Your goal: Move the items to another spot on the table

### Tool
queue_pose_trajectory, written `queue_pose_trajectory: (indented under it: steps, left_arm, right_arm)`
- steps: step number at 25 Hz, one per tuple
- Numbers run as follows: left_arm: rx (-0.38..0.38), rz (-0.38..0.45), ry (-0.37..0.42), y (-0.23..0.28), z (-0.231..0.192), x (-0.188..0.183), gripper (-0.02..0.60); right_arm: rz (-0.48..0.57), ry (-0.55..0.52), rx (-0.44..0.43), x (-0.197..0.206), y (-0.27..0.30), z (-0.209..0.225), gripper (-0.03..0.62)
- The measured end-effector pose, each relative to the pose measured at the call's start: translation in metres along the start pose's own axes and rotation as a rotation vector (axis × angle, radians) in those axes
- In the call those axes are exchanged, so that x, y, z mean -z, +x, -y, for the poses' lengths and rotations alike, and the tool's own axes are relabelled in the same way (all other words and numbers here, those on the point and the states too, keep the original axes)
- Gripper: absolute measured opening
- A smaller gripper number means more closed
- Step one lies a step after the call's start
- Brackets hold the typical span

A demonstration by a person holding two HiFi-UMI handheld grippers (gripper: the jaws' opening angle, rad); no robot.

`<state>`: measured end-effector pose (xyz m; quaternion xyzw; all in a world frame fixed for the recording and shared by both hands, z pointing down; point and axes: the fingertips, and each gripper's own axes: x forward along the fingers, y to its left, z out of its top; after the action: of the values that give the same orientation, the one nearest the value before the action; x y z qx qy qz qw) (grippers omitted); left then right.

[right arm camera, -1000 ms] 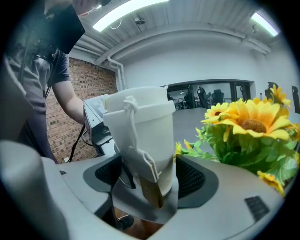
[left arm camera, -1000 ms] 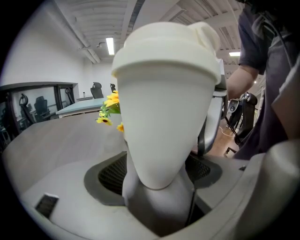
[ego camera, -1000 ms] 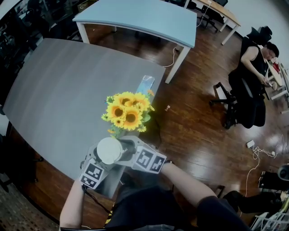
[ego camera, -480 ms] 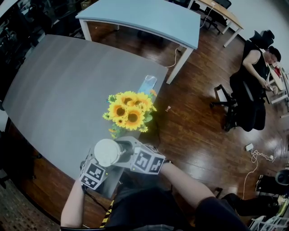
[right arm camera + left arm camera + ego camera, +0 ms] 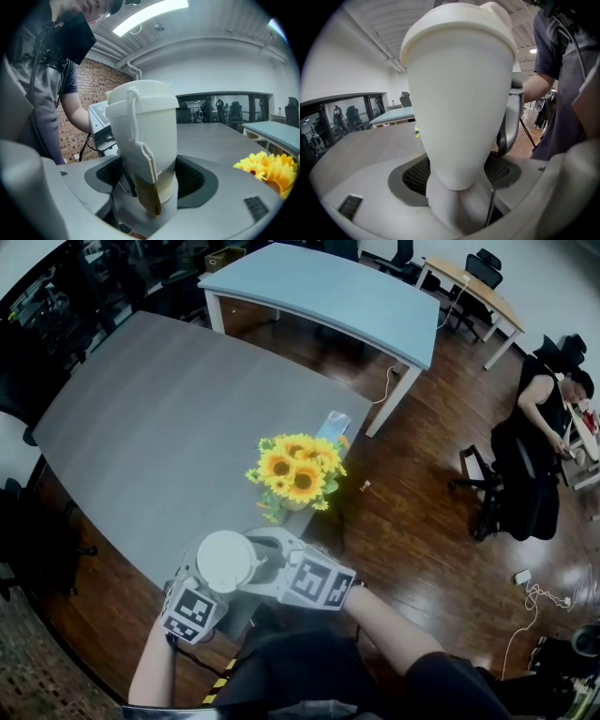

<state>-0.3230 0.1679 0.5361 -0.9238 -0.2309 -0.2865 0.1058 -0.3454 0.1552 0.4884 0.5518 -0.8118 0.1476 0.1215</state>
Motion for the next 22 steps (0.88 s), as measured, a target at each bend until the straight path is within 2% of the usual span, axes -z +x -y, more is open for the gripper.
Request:
queue_pose_trajectory:
  steps: [13, 22]
  left_arm:
    - [-0.110, 0.068, -0.003, -0.095, 0.023, 0.005, 0.377]
    - [-0.230, 0.046, -0.009, -0.132, 0.037, -0.002, 0.377]
  right_arm:
    - [0.021, -0.081, -0.091, -0.053, 0.025, -0.081, 0.353]
    - [0.049, -0.124, -0.187, -0.076, 0.021, -0.114, 0.354]
